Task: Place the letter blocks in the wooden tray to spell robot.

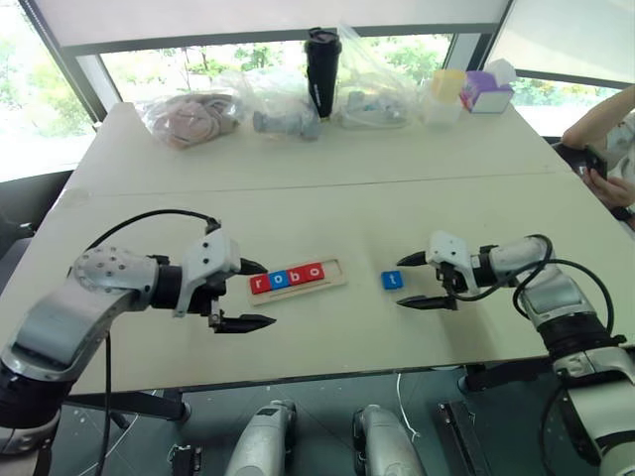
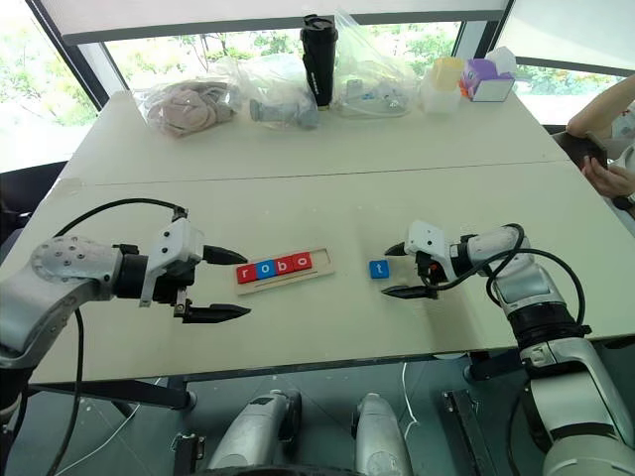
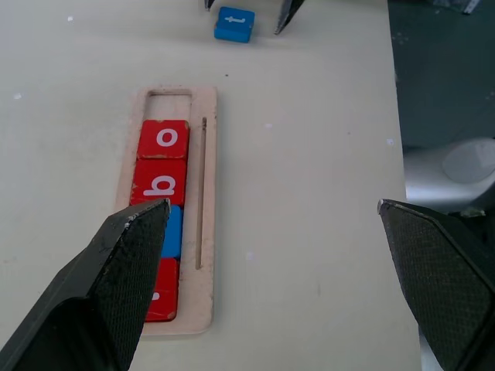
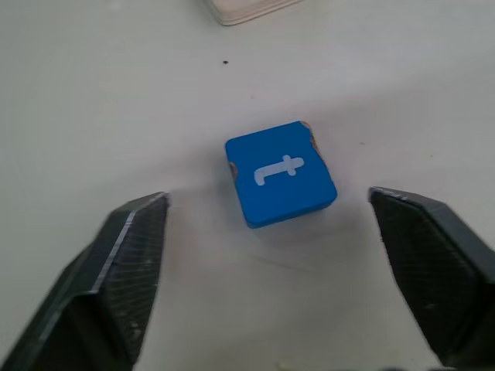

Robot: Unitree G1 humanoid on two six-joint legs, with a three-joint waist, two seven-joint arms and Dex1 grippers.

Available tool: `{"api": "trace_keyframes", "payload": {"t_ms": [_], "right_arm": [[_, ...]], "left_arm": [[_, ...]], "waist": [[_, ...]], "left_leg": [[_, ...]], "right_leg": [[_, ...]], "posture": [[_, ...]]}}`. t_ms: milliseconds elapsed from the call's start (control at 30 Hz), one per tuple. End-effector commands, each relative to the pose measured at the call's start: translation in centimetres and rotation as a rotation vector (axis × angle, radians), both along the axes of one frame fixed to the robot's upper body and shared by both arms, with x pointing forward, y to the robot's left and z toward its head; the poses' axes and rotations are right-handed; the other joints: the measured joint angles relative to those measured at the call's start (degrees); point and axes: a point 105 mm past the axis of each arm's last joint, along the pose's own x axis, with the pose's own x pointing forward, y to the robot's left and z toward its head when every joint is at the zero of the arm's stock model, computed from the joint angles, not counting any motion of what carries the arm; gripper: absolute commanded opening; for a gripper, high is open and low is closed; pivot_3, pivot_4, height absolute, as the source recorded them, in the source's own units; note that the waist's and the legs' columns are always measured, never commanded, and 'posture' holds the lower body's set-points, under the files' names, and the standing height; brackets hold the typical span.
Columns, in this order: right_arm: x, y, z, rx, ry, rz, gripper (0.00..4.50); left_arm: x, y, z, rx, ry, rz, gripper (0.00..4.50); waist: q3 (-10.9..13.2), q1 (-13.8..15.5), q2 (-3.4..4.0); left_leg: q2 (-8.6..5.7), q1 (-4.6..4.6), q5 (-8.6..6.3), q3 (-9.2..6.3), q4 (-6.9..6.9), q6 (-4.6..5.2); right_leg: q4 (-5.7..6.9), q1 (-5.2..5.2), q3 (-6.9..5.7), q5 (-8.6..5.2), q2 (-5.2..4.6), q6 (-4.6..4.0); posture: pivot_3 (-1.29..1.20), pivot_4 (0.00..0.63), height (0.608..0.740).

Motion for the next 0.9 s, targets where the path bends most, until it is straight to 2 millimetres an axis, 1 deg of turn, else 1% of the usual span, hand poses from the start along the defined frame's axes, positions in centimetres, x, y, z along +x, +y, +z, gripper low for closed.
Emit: {"api": "trace_keyframes", "payload": {"t_ms": [33,67,100,167,233,300,400,467,533,633,700,767,833,900], "right_arm": [[0.7,0.4,0.9,0.009,-0.037,0.014,2.06],[0.8,0.5,1.0,0.017,-0.036,0.014,1.54],[0.8,0.6,1.0,0.026,-0.035,0.012,1.11],[1.0,0.9,1.6,0.051,-0.038,0.007,1.11],[1.3,1.3,2.6,0.077,-0.055,0.003,1.11],[1.5,2.1,3.9,0.089,-0.083,0.027,1.11],[1.6,4.1,5.4,0.084,-0.118,0.089,1.11],[1.6,6.3,5.9,0.071,-0.128,0.157,1.11],[1.8,7.9,5.8,0.042,-0.132,0.203,1.11],[2.4,8.9,4.9,-0.044,-0.138,0.234,1.11],[2.7,9.1,4.5,-0.082,-0.146,0.246,1.11],[3.0,9.4,4.0,-0.129,-0.12,0.275,1.11],[3.0,9.3,3.4,-0.175,-0.096,0.304,1.11],[3.1,9.3,3.4,-0.172,-0.076,0.313,1.11]], "left_arm": [[-0.1,0.0,0.9,0.002,-0.042,-0.004,4.5],[-0.1,0.1,0.9,0.005,-0.042,-0.003,4.5],[0.0,0.1,0.8,0.008,-0.041,-0.002,4.5],[0.0,0.3,0.7,0.017,-0.04,0.003,4.5],[0.1,0.4,0.6,0.019,-0.038,0.006,4.5],[0.1,0.5,0.6,0.017,-0.038,0.009,4.5],[0.3,0.6,0.7,0.016,-0.041,0.015,4.5],[0.5,0.8,0.6,0.016,-0.044,0.022,4.5],[0.6,0.7,0.6,0.015,-0.049,0.026,4.5],[0.8,0.6,0.5,0.009,-0.055,0.029,4.5],[0.8,0.5,0.5,0.005,-0.058,0.031,4.5],[0.7,0.4,0.5,-0.007,-0.06,0.04,4.5],[0.7,0.3,0.4,-0.016,-0.062,0.045,4.5],[0.6,0.3,0.4,-0.021,-0.064,0.052,4.5]], "waist": [[0.0,0.0,0.0],[0.0,0.0,0.0],[0.0,0.0,0.0],[0.0,0.02,0.0],[0.0,0.04,0.0],[0.01,0.01,0.02],[0.01,-0.21,0.02],[0.01,-0.29,0.02],[0.01,-0.3,0.02],[0.01,0.15,0.02],[0.01,0.37,0.02],[0.01,0.29,0.02],[0.01,0.0,0.02],[0.01,-0.19,0.02]], "left_leg": [[0.0,0.0,0.0,0.0,0.0,0.0],[0.0,0.0,0.0,0.0,0.0,0.0],[0.0,0.0,0.0,0.0,0.0,0.0],[0.0,0.0,0.0,0.0,0.01,0.0],[0.0,0.0,0.0,0.0,0.0,0.0],[-0.01,0.0,0.0,0.0,0.01,0.0],[-0.01,0.0,0.0,0.01,0.0,0.0],[0.01,0.01,0.0,0.0,-0.03,0.0],[0.02,0.01,0.0,0.0,-0.06,-0.01],[0.0,0.0,0.01,-0.01,-0.05,-0.01],[-0.08,-0.02,0.01,-0.02,-0.02,-0.02],[-0.12,-0.02,-0.02,-0.02,0.01,-0.07],[-0.12,-0.01,-0.05,0.0,0.02,-0.12],[-0.1,-0.01,-0.04,-0.01,-0.01,-0.12]], "right_leg": [[0.0,0.0,0.0,0.0,0.0,0.0],[0.0,0.0,0.0,0.0,0.02,0.0],[0.01,0.01,0.0,0.0,0.03,0.0],[0.01,0.0,0.0,0.0,0.03,0.0],[0.01,0.0,0.0,0.0,0.03,0.0],[0.01,0.0,0.01,0.0,0.02,0.0],[0.04,-0.03,0.03,0.01,0.03,0.0],[0.04,-0.04,0.03,0.01,0.03,0.0],[0.06,-0.07,0.03,0.01,0.07,0.01],[0.06,-0.07,0.02,0.01,0.08,0.02],[0.04,-0.06,0.01,0.01,0.05,0.02],[0.01,-0.05,0.02,0.01,0.03,0.02],[0.02,-0.02,0.04,0.05,0.03,0.06],[0.05,-0.05,0.04,0.13,0.06,0.21]], "posture": [[0.0,0.15,0.74],[0.0,0.15,0.74],[0.0,0.15,0.74],[0.0,0.15,0.74],[0.0,0.15,0.74],[0.0,0.15,0.74],[0.0,0.15,0.74],[0.0,0.15,0.74],[0.0,0.15,0.74],[0.0,0.15,0.74],[0.0,0.15,0.74],[0.0,0.15,0.74],[0.0,0.15,0.74],[0.0,0.15,0.74]]}}
